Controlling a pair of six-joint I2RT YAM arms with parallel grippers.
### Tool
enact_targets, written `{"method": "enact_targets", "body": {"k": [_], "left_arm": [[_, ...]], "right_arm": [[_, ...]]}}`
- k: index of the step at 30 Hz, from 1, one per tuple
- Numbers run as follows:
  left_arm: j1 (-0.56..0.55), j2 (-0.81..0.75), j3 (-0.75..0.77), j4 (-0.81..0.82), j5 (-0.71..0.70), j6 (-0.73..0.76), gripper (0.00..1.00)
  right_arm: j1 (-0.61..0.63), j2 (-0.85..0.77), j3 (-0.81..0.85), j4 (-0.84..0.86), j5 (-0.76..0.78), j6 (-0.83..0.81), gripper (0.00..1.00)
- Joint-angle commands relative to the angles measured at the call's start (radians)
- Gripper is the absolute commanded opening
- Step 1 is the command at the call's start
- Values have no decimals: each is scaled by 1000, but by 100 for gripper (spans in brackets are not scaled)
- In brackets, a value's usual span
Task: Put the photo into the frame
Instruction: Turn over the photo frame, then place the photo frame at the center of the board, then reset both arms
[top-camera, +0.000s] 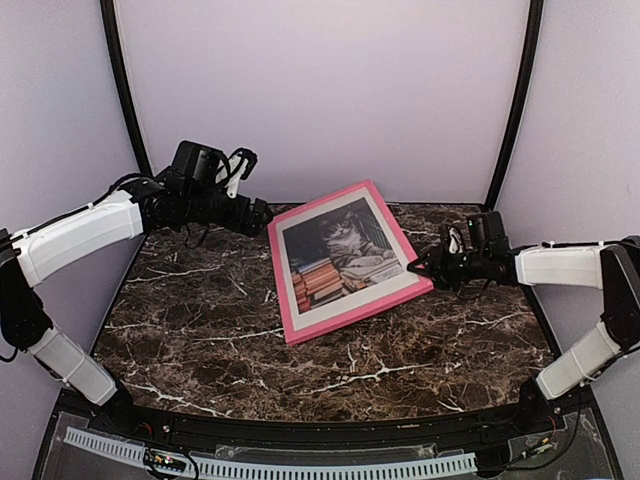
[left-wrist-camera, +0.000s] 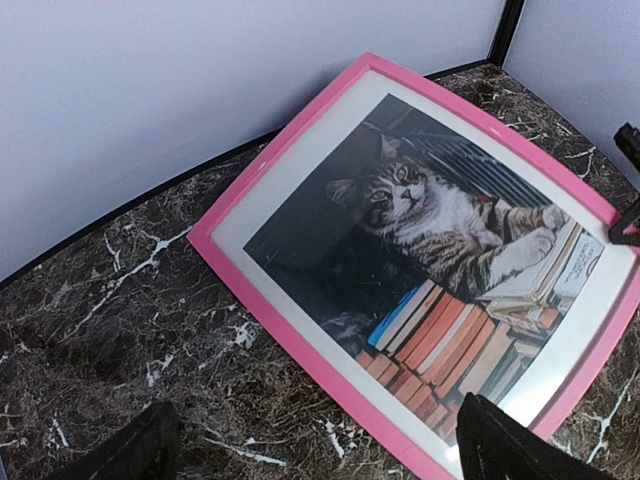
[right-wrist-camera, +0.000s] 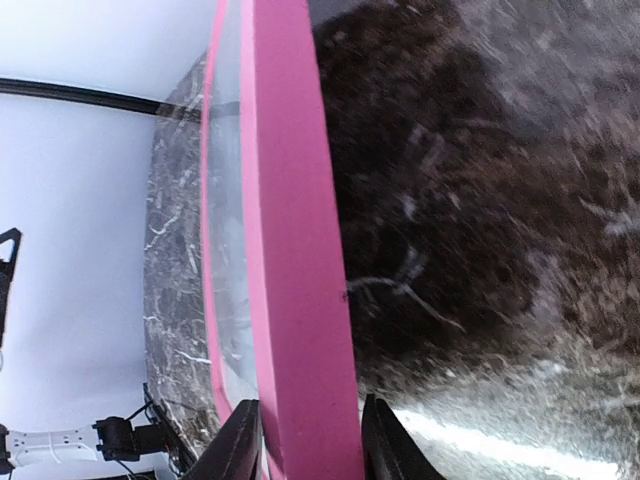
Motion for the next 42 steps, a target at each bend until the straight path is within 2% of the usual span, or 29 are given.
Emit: {"method": "enact_targets", "body": {"k": [1,6,10,12,16,20,26,32,37,42], "left_arm": [[4,-9,-35,67,22,-32,99],[4,-9,-63,79,15,-34,99],[4,-15,-88,87,8,-44,99],[4,-17,-96,87,-4,-55,99],[7,-23,-117,87,-40,-88,99],[30,-44,-163,91,-47,-135,99],[71,-120,-282,171,-92,-190,99],[104,-209,-397,248,-194,-228,99],[131,-309,-498,280,-247,-261,99],[135,-469,-584,293,-279,-247,99]], "right_arm": [[12,-45,-140,149,46,152,38],[35,-63,-271,238,59,213,43],[51,-75,-307,245,75,221,45],[56,-88,-295,197,103,188,45],[56,-125,-198,-4,227,43,49],[56,-160,-72,-203,372,-116,69],[58,-200,104,-363,568,-317,82],[58,-260,176,-427,752,-410,98],[56,-361,135,-366,847,-438,99],[54,-454,98,-352,836,-472,99]]}}
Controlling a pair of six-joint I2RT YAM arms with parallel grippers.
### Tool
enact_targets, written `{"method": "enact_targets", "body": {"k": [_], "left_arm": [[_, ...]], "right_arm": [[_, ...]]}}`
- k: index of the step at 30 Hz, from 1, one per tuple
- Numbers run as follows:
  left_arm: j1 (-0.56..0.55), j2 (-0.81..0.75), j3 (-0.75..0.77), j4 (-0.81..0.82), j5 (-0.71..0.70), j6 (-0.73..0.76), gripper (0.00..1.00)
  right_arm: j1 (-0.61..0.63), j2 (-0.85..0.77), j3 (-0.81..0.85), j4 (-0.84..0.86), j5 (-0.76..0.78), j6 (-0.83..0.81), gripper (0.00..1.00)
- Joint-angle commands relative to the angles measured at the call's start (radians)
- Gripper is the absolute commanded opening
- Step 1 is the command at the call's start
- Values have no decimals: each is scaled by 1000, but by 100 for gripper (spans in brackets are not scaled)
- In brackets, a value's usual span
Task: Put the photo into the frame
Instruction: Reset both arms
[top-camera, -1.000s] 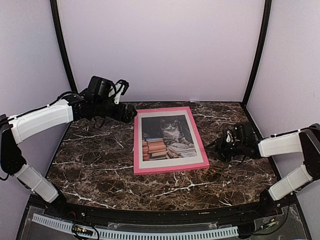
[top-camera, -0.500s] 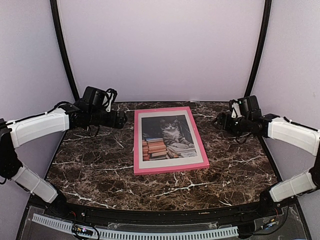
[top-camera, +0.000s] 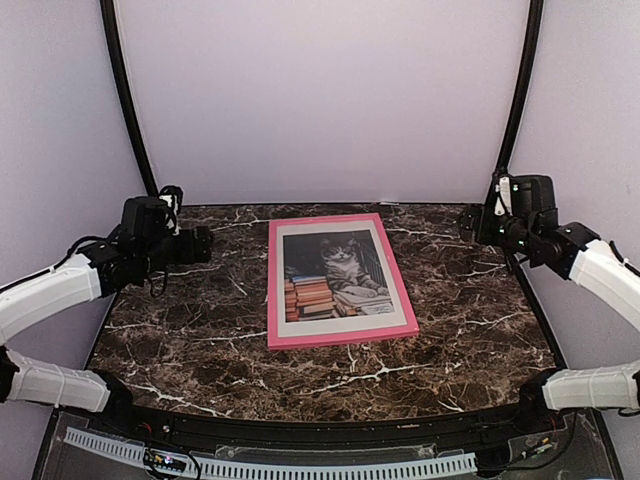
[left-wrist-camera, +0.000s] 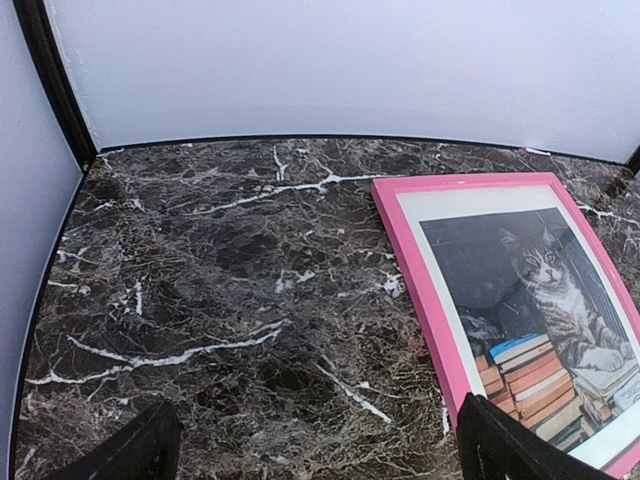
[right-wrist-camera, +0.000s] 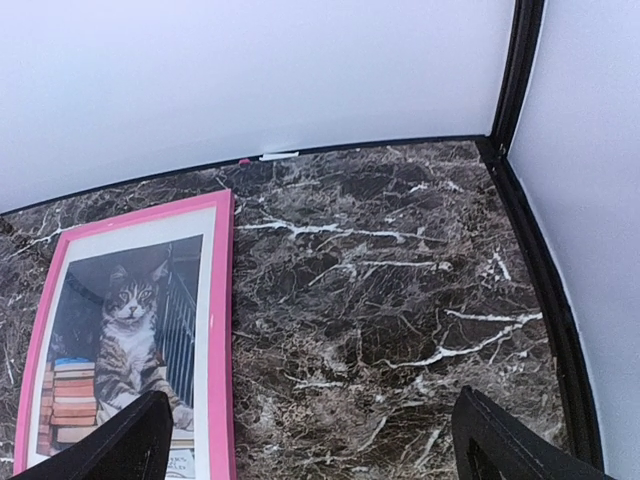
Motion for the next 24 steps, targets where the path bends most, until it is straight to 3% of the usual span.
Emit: {"method": "enact_targets", "body": {"k": [1,7,11,24], "left_arm": [[6,-144,-74,45,-52,0,99],[6,-403,-126,-16,-84,29,99],[6,-495,-142,-40,-100,46,99],[6,-511,-125,-97,-52,94,99]], "right_arm": [[3,-74,-36,35,32,-57,99],[1,-177,-63,4,26,-59,99],[1,-249,-73,-15,49,-62,99],[0,-378,-115,-40,129,-89,99]]}}
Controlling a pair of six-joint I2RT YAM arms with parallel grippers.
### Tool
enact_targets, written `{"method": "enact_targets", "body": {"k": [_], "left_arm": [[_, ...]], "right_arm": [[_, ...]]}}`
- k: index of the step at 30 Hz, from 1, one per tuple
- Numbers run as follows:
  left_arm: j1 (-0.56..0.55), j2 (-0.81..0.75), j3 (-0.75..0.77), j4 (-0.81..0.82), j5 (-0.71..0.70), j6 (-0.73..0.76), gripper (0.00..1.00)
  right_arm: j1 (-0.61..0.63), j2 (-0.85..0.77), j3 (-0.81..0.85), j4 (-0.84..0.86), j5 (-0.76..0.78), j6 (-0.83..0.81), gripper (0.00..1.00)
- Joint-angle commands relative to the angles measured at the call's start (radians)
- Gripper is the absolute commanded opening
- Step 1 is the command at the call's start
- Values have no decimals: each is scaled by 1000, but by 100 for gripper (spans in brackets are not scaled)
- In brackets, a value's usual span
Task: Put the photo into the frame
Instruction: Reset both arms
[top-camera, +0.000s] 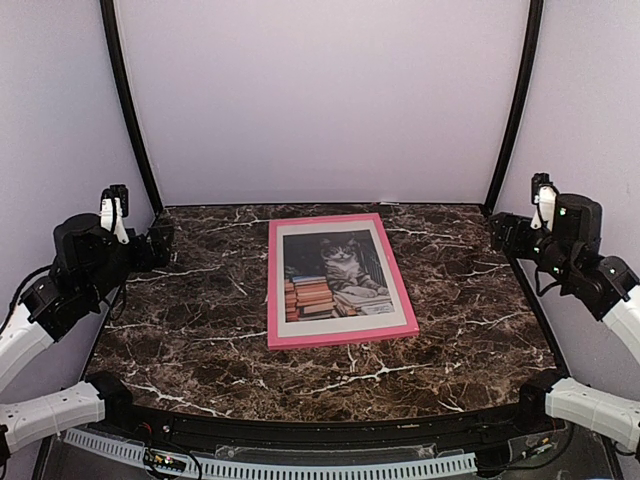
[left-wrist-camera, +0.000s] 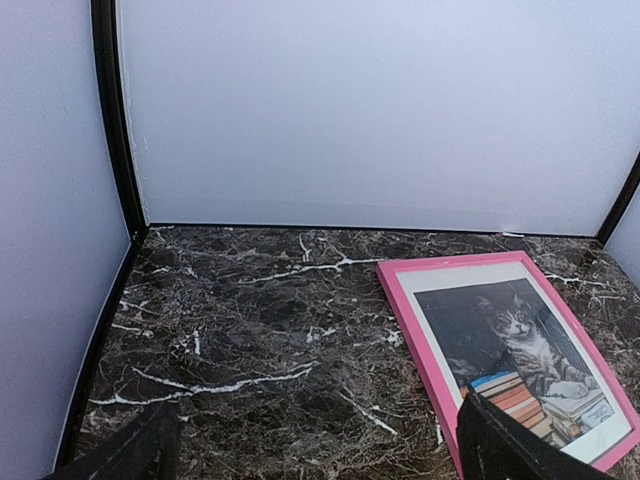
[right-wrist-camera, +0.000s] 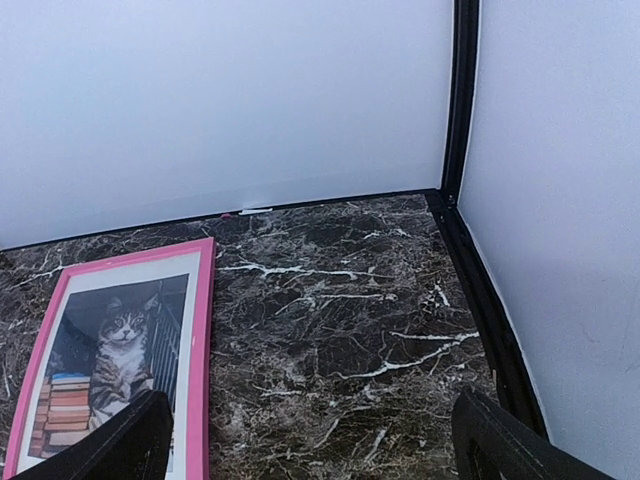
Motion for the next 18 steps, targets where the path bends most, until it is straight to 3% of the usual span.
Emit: {"method": "enact_targets", "body": {"k": [1,18], "left_arm": [[5,-19,-8,-1,17,26,99],[5,5,-5,-20,4,9,99]], "right_arm": [[0,-16,-6,20,39,-19,99],[0,17,-11,37,29,-15,99]]}}
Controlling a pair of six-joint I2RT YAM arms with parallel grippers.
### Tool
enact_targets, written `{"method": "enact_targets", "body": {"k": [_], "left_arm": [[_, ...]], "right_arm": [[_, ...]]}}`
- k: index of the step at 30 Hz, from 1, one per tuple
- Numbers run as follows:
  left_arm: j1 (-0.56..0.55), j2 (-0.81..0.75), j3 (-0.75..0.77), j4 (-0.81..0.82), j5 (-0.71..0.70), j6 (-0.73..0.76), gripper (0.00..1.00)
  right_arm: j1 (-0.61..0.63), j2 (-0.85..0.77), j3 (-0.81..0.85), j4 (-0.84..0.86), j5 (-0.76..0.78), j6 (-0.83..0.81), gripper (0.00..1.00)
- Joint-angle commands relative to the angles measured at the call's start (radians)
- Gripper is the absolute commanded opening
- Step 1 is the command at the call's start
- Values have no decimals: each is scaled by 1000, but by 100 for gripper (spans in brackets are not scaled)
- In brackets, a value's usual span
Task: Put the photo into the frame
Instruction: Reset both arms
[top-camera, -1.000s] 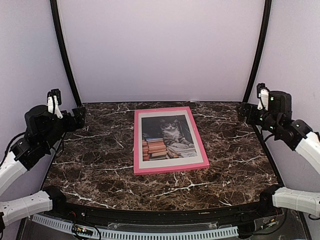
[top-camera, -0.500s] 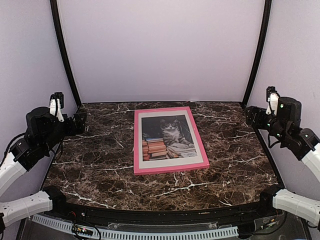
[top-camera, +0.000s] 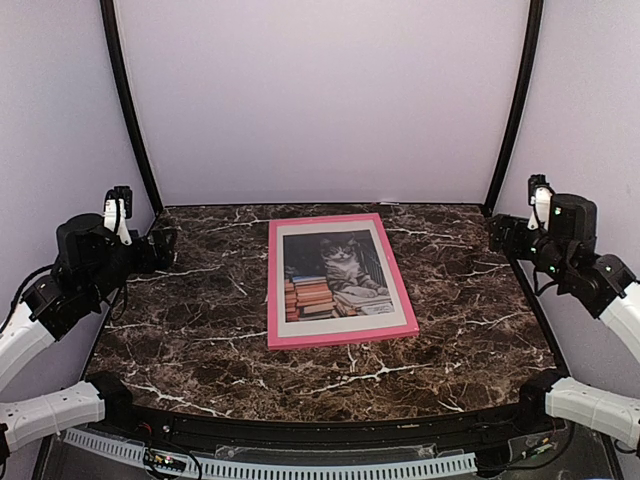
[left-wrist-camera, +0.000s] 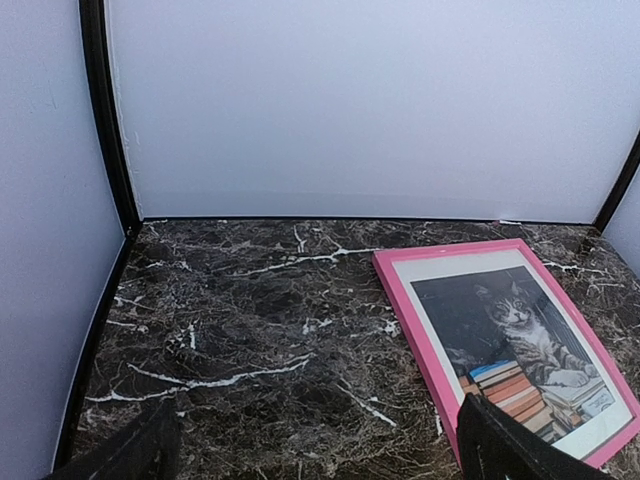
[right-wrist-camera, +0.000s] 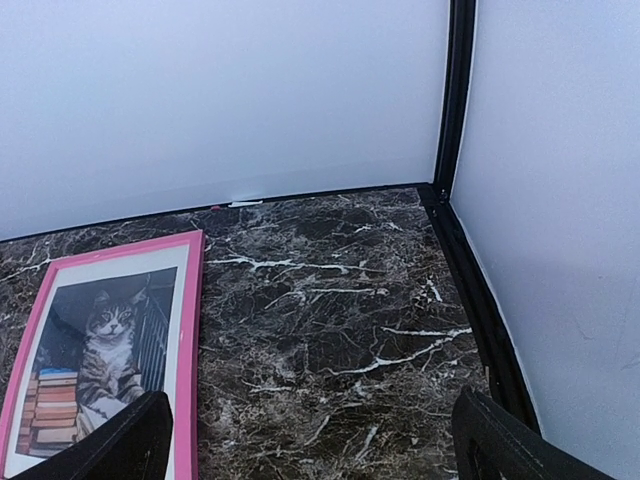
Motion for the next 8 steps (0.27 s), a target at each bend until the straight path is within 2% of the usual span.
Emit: {"method": "enact_targets", "body": {"k": [1,8], "left_arm": [[5,-3,-4,-4,-20,-2,99],[5,8,-4,-3,-10,-10,99]], "right_arm": [[-1,-2,-7,39,9,-4,99],[0,13,-7,40,-2,-2,99]]}}
